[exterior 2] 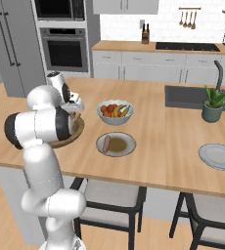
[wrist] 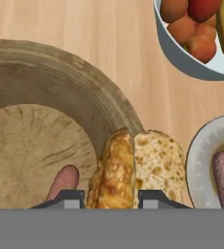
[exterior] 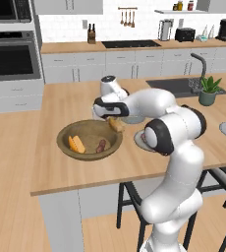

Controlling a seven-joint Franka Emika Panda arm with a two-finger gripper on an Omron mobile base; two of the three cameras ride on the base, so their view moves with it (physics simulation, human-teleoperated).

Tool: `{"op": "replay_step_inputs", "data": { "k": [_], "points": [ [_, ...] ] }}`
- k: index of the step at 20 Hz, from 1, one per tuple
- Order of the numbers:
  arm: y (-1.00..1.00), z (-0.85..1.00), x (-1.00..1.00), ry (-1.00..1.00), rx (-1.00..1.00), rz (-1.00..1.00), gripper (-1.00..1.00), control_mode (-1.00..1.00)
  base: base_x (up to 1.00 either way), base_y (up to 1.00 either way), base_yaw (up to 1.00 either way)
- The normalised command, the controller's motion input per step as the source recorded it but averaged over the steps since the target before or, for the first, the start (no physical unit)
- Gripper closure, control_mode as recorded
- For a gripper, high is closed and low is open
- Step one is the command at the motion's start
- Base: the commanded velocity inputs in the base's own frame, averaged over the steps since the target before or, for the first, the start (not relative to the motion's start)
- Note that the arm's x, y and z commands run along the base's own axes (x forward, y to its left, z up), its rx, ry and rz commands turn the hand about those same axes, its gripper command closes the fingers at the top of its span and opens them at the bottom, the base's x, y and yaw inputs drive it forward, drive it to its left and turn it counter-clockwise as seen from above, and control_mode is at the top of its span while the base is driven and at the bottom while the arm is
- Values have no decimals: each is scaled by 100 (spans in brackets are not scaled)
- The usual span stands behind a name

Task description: Place one bun and one sausage from the bowl on each plate.

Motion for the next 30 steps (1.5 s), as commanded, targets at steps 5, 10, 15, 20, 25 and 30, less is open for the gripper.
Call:
{"op": "replay_step_inputs", "data": {
  "k": [5, 10, 15, 20, 25, 30],
  "points": [
    [-100, 0, -15, 1, 8, 3, 100, -100, 0, 0, 0],
    [-100, -3, -3, 1, 9, 3, 100, -100, 0, 0, 0],
    [-100, -26, -17, 1, 3, 0, 100, -100, 0, 0, 0],
    [-82, -34, -8, 0, 0, 0, 100, -100, 0, 0, 0],
    [-42, -22, 0, 0, 0, 0, 100, -100, 0, 0, 0],
    [-12, -40, 4, 0, 0, 0, 100, -100, 0, 0, 0]
  ]
}}
